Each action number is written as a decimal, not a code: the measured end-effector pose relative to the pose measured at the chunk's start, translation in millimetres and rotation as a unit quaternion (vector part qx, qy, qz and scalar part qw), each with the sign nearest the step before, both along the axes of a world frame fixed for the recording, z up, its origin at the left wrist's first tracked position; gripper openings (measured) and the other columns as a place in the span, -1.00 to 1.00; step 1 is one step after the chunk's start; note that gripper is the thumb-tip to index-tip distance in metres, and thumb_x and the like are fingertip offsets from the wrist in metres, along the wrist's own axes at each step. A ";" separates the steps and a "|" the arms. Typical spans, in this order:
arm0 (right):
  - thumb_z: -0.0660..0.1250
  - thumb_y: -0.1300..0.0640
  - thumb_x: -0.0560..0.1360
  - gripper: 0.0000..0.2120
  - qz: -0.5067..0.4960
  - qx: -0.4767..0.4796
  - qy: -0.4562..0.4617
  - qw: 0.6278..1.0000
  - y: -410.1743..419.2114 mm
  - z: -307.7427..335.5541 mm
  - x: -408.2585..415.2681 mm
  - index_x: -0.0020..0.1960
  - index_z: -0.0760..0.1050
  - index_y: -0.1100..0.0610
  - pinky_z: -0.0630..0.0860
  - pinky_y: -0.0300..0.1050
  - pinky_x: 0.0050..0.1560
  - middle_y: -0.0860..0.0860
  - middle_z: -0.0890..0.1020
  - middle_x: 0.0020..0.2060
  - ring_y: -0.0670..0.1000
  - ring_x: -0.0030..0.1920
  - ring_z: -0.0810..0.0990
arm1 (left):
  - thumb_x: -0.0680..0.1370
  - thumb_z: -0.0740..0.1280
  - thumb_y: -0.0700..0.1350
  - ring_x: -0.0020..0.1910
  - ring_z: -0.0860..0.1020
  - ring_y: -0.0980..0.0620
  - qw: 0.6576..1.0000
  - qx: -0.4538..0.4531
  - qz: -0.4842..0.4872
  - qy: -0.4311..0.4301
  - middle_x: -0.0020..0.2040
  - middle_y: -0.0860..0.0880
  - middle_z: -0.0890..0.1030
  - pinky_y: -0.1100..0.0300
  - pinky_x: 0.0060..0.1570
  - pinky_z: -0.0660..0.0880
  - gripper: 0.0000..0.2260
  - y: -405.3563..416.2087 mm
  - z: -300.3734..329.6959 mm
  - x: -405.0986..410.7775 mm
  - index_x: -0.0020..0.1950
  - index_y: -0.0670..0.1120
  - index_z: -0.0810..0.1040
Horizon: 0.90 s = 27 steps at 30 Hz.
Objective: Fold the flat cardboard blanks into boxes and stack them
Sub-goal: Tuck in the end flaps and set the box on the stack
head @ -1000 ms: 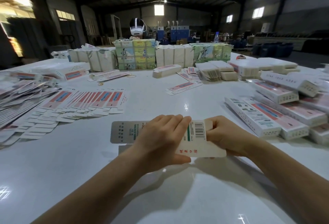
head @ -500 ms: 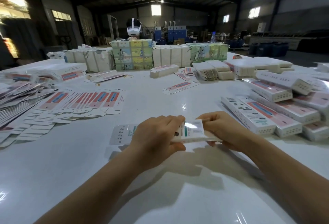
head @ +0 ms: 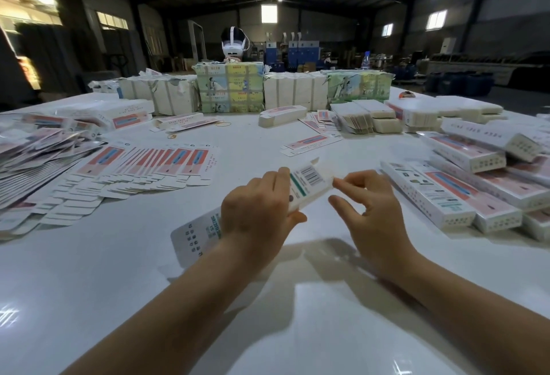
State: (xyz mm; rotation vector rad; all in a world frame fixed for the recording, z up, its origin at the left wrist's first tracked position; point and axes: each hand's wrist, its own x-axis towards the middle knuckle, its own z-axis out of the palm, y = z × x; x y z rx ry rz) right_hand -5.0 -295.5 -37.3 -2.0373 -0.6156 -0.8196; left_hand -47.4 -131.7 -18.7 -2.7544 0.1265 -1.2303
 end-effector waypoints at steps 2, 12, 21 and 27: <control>0.42 0.27 0.46 -0.70 0.005 0.003 -0.008 1.000 0.5 0.1 -3.0 0.18 0.58 0.13 0.18 -0.59 0.06 -0.02 0.45 0.00 0.06 0.07 0.37 | 0.12 0.61 0.18 -0.42 0.58 -0.05 1.000 0.008 -0.008 -0.017 -0.24 -0.10 0.65 0.24 -0.51 0.46 -0.34 -2.4 -2.0 -0.8 0.05 -0.21 0.62; 0.04 0.18 0.49 -0.59 0.090 0.014 0.039 0.995 -2.7 5.7 -6.9 0.25 0.48 0.15 0.45 -0.17 0.30 -0.16 0.38 0.28 -0.10 0.43 0.17 | 0.17 0.60 0.15 -0.32 0.62 -0.08 0.994 0.026 -0.080 -0.067 -0.10 -0.13 0.67 0.20 -0.40 0.53 -0.36 -2.3 -7.5 -0.6 0.08 -0.23 0.61; 0.26 0.36 0.40 -0.65 -0.011 -0.084 -0.132 0.988 3.1 -1.2 -13.1 0.17 0.51 0.39 0.41 0.40 0.18 0.24 0.60 0.06 0.06 0.23 0.34 | 0.24 0.56 0.16 -0.30 0.62 -0.08 0.996 -0.005 -0.070 -0.063 -0.10 -0.13 0.66 0.18 -0.42 0.53 -0.38 -6.4 -7.7 -0.7 0.12 -0.23 0.59; 0.21 0.19 0.48 -0.61 0.019 -0.081 -0.044 0.996 6.3 -2.0 -16.7 0.28 0.45 0.29 0.39 0.27 0.28 0.17 0.54 0.20 0.02 0.33 0.30 | 0.34 0.42 0.25 -0.33 0.61 -0.08 0.996 -0.003 -0.055 -0.073 -0.15 -0.12 0.66 0.21 -0.44 0.50 -0.42 -4.8 -4.8 -0.7 0.09 -0.22 0.60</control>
